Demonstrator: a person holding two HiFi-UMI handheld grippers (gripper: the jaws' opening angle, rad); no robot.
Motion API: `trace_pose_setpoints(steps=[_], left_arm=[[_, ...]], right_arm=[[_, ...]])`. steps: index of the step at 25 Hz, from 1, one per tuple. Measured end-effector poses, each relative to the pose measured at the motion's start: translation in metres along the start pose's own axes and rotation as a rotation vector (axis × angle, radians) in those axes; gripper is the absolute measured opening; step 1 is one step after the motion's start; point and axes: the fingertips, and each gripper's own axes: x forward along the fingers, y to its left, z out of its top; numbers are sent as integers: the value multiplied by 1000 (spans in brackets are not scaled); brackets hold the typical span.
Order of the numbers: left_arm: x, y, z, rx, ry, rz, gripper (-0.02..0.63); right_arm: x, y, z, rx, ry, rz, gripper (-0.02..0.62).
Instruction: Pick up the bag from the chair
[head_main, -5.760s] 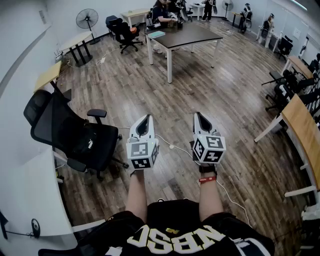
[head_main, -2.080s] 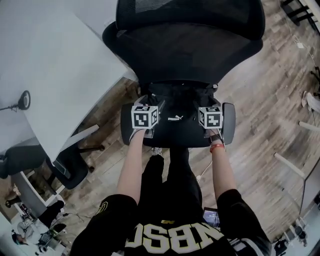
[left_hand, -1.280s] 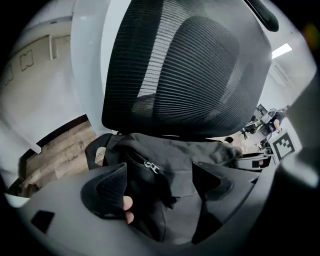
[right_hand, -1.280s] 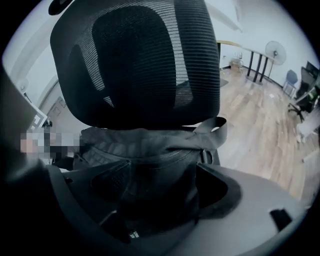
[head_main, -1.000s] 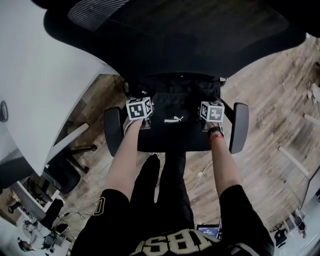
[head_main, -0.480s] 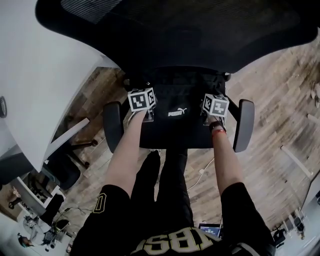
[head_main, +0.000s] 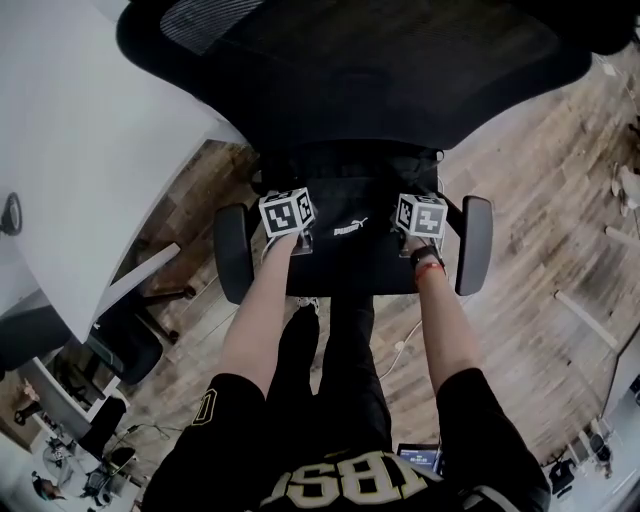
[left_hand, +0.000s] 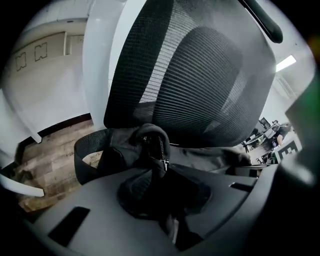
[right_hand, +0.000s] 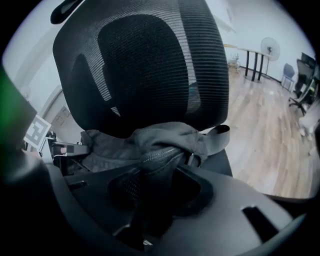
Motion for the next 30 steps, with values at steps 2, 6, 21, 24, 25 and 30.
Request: trace_pose_setpoints(steps=[2, 6, 21, 24, 25, 30], left_arm=[[-11, -2, 1, 3, -2, -4, 49], [-37, -8, 7, -15, -11, -3, 48], [-156, -58, 64, 25, -128, -59, 48], [-176, -73, 83, 47, -163, -72, 48], [-183, -78, 89, 54, -174, -74, 48], [-223, -100, 113, 95, -235, -82, 48]], right_arm=[[-8, 6, 2, -10, 3, -5, 123], [-31, 19, 13, -10, -5, -22, 106], [-161, 61, 64, -4, -125, -68, 83], [-184, 65, 82, -8, -169, -69, 83], [-191, 66, 88, -4, -184, -68, 83], [-230, 74, 108, -16, -255, -60, 81]])
